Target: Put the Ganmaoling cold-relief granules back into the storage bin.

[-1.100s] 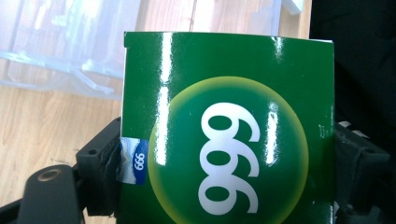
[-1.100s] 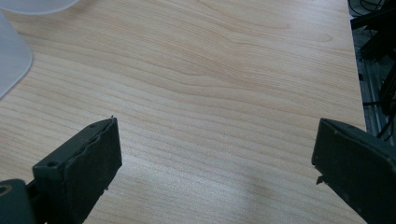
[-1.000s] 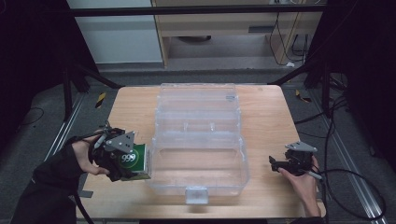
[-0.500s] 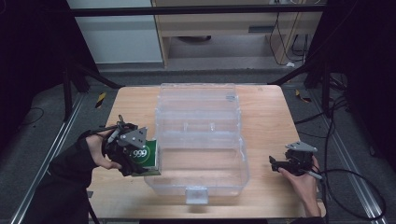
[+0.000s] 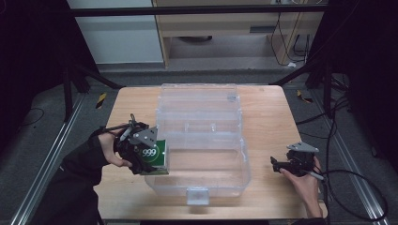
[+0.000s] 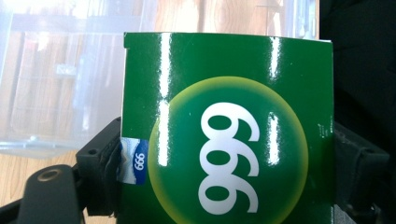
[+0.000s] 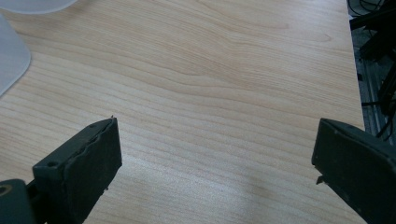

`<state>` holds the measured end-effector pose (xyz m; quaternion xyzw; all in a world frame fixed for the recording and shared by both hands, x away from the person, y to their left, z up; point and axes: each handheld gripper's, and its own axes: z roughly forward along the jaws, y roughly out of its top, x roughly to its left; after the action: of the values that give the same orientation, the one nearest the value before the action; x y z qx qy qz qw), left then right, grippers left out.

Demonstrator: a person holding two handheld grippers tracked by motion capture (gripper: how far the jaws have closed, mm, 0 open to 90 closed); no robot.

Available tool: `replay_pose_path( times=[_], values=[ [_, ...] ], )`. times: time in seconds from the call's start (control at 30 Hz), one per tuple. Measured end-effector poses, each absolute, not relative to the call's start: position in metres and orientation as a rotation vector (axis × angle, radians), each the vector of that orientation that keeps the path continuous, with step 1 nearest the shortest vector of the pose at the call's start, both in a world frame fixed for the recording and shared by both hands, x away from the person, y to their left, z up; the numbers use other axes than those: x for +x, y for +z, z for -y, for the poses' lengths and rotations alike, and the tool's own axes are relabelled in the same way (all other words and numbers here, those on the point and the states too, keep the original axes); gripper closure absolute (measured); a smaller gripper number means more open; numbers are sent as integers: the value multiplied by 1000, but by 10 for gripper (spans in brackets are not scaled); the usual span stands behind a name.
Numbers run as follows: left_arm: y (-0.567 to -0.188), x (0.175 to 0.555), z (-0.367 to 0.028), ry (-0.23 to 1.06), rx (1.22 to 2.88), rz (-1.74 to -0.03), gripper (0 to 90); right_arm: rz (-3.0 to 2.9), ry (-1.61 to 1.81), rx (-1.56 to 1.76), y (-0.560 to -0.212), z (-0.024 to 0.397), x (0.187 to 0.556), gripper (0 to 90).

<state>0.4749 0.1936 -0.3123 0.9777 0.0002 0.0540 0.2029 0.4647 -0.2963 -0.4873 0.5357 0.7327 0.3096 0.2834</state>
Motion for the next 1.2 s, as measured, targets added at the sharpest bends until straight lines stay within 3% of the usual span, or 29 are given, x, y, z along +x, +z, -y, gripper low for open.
replay_pose_path(
  times=[1.2],
  values=[
    [-343, 480, -167, 107, 2765, 32, 149, -1973, 823, 1431, -489, 297, 465, 20]
  ],
)
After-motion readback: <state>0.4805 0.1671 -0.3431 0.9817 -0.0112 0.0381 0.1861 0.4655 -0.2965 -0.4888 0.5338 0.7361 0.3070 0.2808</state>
